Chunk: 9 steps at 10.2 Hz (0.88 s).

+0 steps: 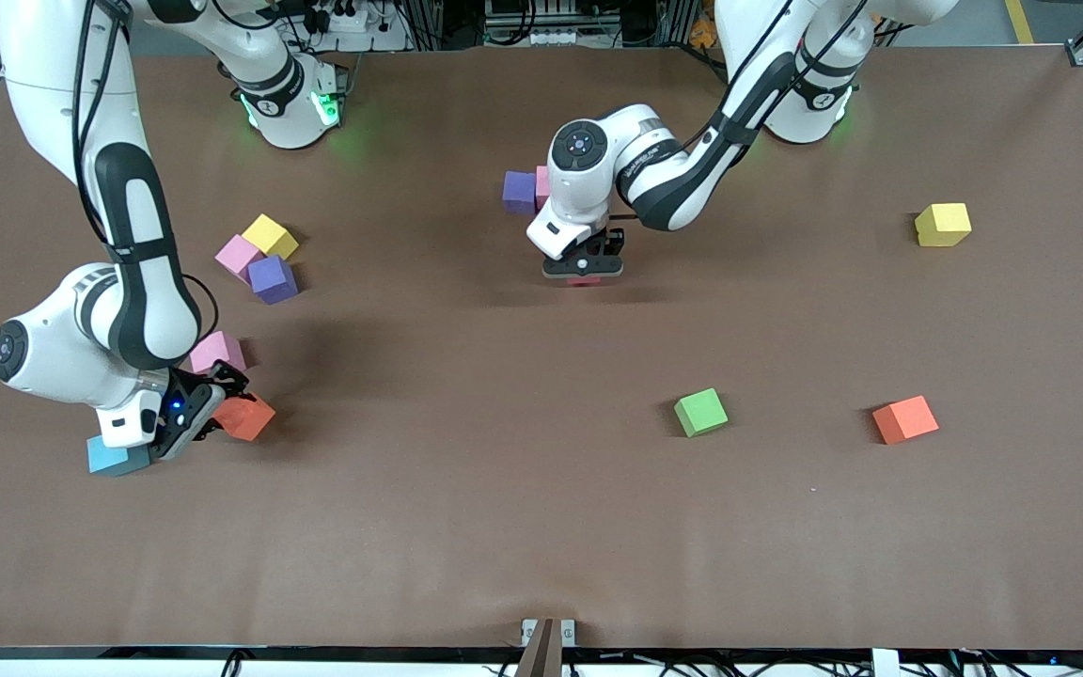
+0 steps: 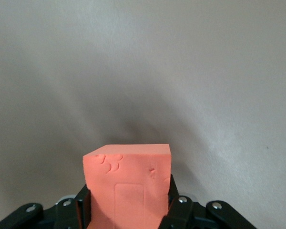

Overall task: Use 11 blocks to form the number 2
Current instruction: 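Lower the pink cube at the cluster while the right gripper lifts the orange cube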

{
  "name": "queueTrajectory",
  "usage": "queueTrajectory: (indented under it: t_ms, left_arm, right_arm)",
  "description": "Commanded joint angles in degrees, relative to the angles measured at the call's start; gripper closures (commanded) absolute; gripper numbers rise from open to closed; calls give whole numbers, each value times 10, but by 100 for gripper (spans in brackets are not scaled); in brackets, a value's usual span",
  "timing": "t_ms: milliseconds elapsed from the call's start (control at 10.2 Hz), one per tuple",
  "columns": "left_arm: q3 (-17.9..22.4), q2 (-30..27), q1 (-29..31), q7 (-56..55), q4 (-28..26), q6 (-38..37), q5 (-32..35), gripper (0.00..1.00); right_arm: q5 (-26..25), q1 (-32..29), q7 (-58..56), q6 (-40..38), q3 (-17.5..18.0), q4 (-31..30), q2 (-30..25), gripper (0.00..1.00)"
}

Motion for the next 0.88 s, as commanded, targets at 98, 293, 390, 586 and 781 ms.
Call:
queueTrajectory:
  t_ms: [98,293,390,586,781]
  left_arm:
    - [-10,-16,13,-5,-41,36,17,87]
    - [-16,-16,13,-5,-46,37,17,87]
    - [-16,-15,13,-5,-48,37,17,87]
    - [-16,-15,13,-3,-59,47,17,87]
    - [-16,-14,13,-1,-62,49,17,86]
  right_arm:
    - [9,42,120,-12,0,-5,-28,80]
    - [6,81,194,-13,-3,-7,-37,80]
    - [3,107,220,-13,-12,-7,-41,80]
    - [3,166,222,-40,-50,-8,-42,80]
    - [3,257,256,-44,-112,-13,-43,80]
